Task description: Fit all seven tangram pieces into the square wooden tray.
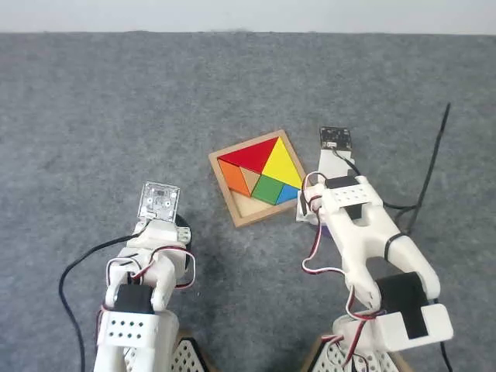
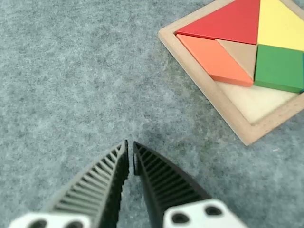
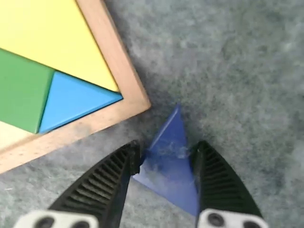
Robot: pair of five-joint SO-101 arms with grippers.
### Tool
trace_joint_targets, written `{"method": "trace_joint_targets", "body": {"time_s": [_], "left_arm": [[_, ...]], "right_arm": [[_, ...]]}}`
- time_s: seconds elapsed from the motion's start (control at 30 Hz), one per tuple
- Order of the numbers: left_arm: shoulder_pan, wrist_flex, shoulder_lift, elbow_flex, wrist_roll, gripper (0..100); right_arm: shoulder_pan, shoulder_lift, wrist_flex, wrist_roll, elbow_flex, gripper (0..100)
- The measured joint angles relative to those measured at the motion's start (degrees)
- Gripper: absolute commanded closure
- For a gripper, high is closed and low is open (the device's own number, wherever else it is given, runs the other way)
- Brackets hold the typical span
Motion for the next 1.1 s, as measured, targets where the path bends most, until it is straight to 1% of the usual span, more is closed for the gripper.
{"method": "trace_joint_targets", "body": {"time_s": [0.07,0.13,0.2,0.23,0.33,0.67,0.8,0.87,1.03,1.1], "left_arm": [[0.0,0.0,0.0,0.0,0.0,98],[0.0,0.0,0.0,0.0,0.0,98],[0.0,0.0,0.0,0.0,0.0,98],[0.0,0.0,0.0,0.0,0.0,98],[0.0,0.0,0.0,0.0,0.0,98],[0.0,0.0,0.0,0.0,0.0,98],[0.0,0.0,0.0,0.0,0.0,98],[0.0,0.0,0.0,0.0,0.0,98],[0.0,0.0,0.0,0.0,0.0,98],[0.0,0.0,0.0,0.0,0.0,98]], "right_arm": [[0.0,0.0,0.0,0.0,0.0,82.4],[0.0,0.0,0.26,0.79,0.0,76.9],[0.0,0.18,2.29,4.48,-0.88,71.3],[-0.18,0.18,3.78,6.59,-1.32,70.2],[-2.2,0.26,7.38,9.76,-1.41,72.2],[-3.08,0.97,8.26,9.85,-1.41,74.2],[-3.08,1.76,8.26,9.85,-1.85,84.6],[-2.99,1.58,8.26,9.93,-1.85,88.1],[-2.81,0.97,7.91,10.02,-1.76,88.7],[-2.81,0.97,7.91,11.16,-1.76,88.7]]}}
